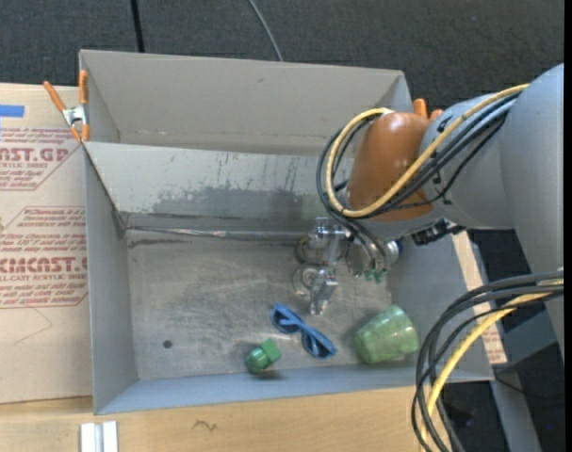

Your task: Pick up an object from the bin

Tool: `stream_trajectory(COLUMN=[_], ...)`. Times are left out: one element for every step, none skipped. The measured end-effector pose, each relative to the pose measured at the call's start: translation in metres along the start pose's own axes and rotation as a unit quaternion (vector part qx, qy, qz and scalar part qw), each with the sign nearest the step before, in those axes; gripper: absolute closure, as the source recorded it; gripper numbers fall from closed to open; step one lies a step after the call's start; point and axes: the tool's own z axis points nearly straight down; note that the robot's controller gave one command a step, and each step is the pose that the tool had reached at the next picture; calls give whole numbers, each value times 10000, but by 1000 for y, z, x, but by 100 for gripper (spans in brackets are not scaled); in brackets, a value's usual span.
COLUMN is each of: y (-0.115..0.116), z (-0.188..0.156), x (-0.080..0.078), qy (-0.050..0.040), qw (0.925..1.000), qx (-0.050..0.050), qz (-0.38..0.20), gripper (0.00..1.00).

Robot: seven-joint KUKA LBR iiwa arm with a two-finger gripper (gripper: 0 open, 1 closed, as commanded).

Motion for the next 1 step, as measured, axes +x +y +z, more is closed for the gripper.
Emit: stream_trajectory(y=[9], z=[-128], x=[-14], qy=[-41], qw=[9883], qx=[-3], qz=[-1522], gripper=[100])
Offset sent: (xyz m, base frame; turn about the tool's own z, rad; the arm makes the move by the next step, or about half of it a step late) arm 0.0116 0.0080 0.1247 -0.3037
